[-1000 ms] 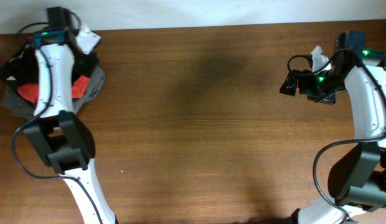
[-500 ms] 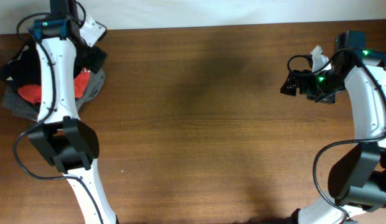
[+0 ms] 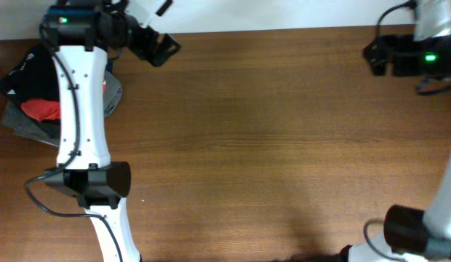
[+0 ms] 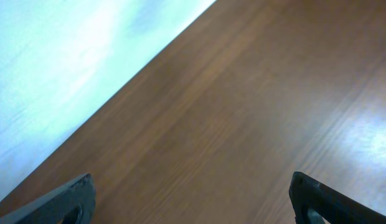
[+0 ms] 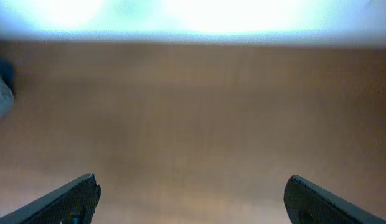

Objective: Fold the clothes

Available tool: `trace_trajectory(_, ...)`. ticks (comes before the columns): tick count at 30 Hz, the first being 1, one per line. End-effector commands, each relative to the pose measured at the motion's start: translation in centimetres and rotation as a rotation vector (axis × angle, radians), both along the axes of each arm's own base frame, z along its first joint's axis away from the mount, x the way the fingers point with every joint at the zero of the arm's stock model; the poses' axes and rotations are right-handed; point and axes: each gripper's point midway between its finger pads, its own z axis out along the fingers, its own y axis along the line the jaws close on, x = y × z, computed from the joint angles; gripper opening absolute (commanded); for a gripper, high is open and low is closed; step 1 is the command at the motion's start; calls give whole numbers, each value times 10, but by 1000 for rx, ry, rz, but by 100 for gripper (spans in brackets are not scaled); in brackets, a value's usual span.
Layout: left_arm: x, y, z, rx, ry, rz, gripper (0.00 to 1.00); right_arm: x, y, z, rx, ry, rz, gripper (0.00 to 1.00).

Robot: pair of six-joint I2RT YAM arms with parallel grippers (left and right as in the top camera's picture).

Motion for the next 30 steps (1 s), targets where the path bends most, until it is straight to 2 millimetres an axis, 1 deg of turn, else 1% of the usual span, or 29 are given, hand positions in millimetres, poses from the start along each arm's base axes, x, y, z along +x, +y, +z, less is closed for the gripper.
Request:
trace_trajectory(1,-9,-17,11,-44,-9,-48,99,-26,6,59,-64,-179,2,99)
trace_trajectory(2,-10,-20,11,-44,-8,-55,99,-31,7,70,-73,-215,1,99)
trace_trajectory(4,-11,-24,11,-44,-8,-62,99,-38,9,83,-84,-260,1,99)
trace_trajectory(7,-11,-25,11,-44,-8,-65,99,-44,10,90,-89,-280,1,99)
trace_trajectory(16,-11,-25,11,-44,-8,-65,99,-42,10,86,-86,-266,0,99)
trace_trajectory(20,-11,-25,11,-44,-8,-65,99,-52,10,87,-93,-266,-8,99)
trace_trajectory(23,-11,-25,11,-44,-8,-65,99,-56,10,83,-95,-264,-11,98)
trace_trajectory(26,-11,-25,11,-44,-8,-65,99,-48,12,79,-94,-309,3,99)
trace_trajectory(30,-11,-25,11,-44,-8,-65,99,-35,24,67,-98,-447,60,99)
